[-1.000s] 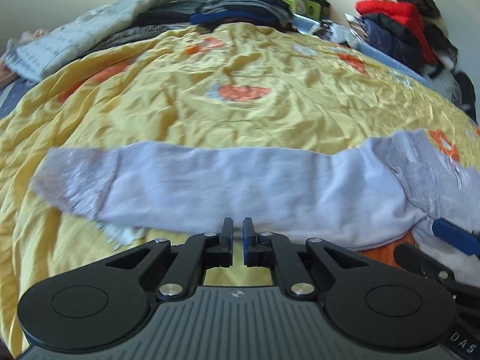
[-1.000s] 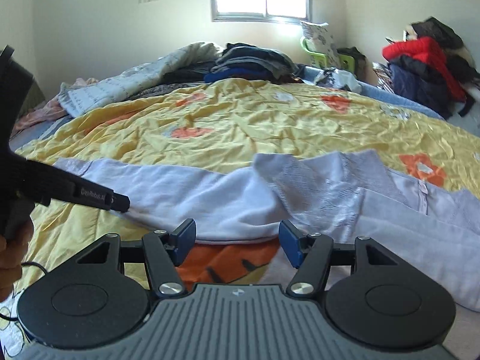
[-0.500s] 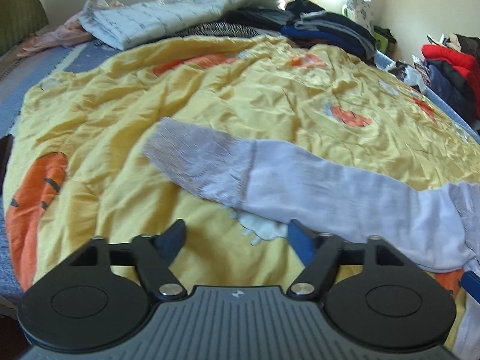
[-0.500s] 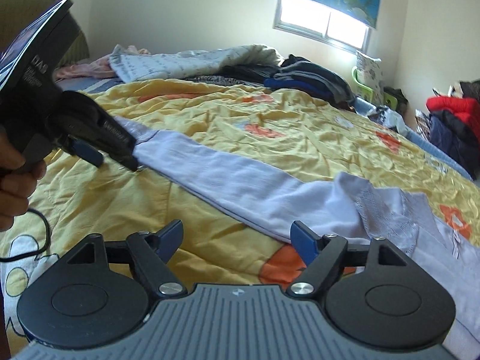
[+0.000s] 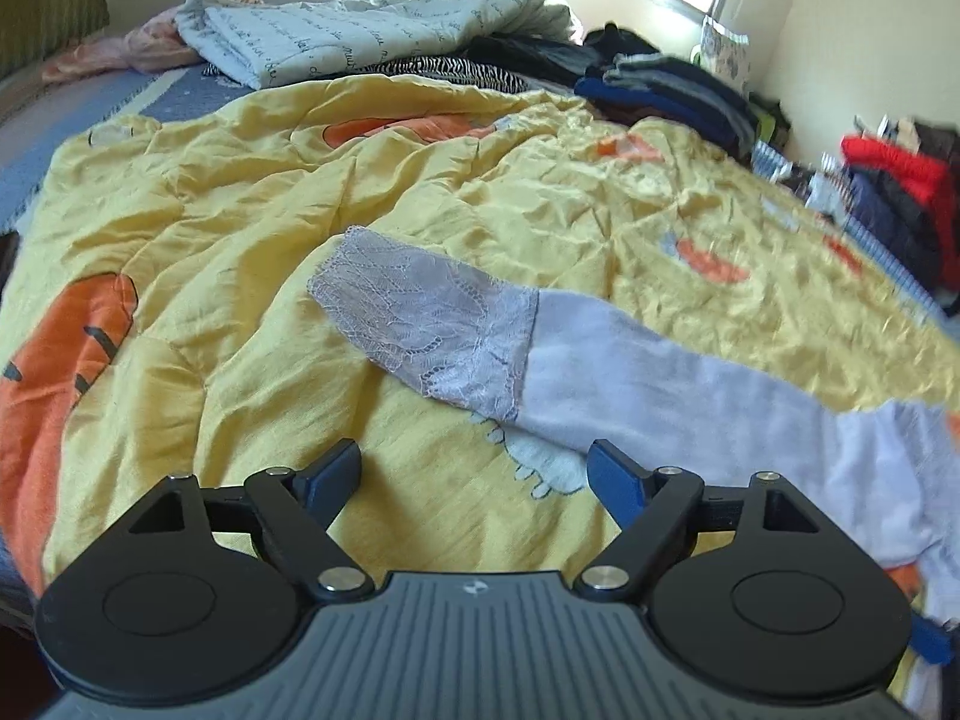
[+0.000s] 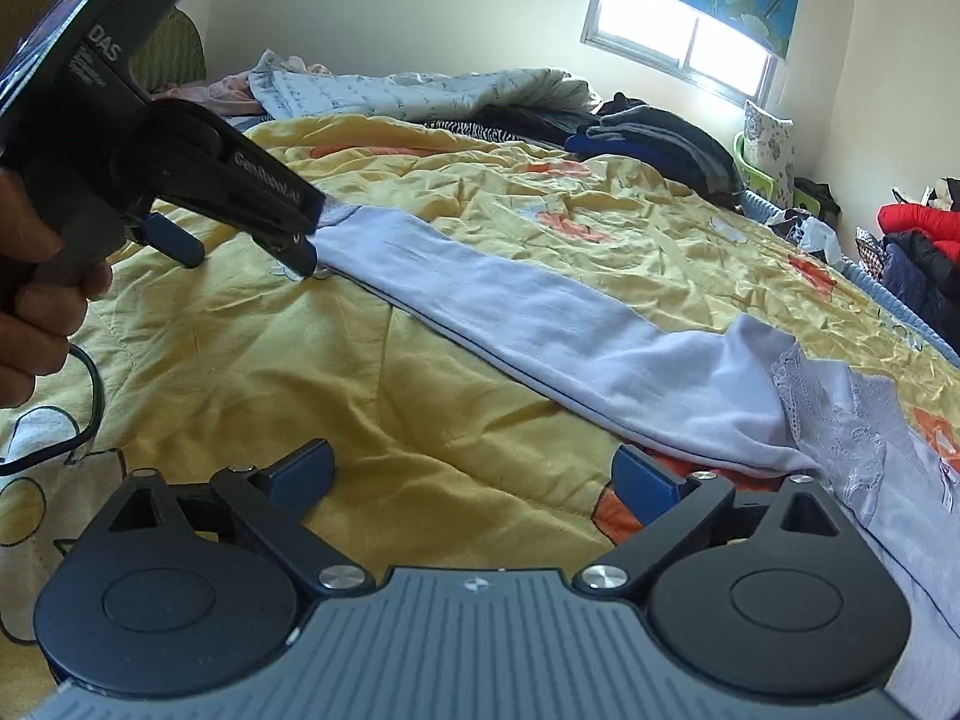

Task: Fold small clothes
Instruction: 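Move the left tool to the other lace cuff and grasp it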

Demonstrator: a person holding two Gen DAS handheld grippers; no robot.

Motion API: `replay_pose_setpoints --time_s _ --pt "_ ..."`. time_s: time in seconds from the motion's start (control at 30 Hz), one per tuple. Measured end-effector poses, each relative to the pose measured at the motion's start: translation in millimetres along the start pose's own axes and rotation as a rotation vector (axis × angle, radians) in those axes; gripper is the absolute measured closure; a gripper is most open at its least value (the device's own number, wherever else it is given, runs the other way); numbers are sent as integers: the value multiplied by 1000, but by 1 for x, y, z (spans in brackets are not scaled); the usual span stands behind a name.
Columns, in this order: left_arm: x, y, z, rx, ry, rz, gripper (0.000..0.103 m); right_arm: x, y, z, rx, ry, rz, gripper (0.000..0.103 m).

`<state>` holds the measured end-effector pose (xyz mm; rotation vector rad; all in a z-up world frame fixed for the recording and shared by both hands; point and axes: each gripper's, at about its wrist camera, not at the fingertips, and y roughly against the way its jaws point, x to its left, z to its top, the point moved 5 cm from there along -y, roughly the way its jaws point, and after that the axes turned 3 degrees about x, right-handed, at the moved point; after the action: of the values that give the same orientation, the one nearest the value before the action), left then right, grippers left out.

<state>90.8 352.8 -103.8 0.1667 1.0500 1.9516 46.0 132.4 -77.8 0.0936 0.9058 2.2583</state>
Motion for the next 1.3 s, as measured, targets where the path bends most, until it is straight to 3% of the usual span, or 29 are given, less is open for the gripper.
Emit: replay_pose_setpoints --time_s 0.33,0.43,0.63,0.83,0.97,1.07,1.13,1.3 --pt "44 -13 19 -70 354 -359 20 -15 -6 -2 47 -109 79 1" --pt "54 -23 27 -84 443 -429 20 -13 -5 -3 48 -107 76 1" --pt "60 -34 43 -95 485 -457 20 -3 -2 1 24 -31 17 1" --pt "49 -40 47 -98 370 -421 21 37 -15 28 -52 213 -76 2" --pt "47 -41 47 -118 363 -413 21 64 -36 48 -108 388 -116 22" --pt "49 -42 48 -119 375 -412 21 81 -53 63 -138 477 -137 28" --pt "51 -43 49 -120 385 -403 27 90 -62 73 -143 513 -136 32" --pt "72 -55 44 -100 509 -374 86 106 -82 89 -134 569 -110 55"
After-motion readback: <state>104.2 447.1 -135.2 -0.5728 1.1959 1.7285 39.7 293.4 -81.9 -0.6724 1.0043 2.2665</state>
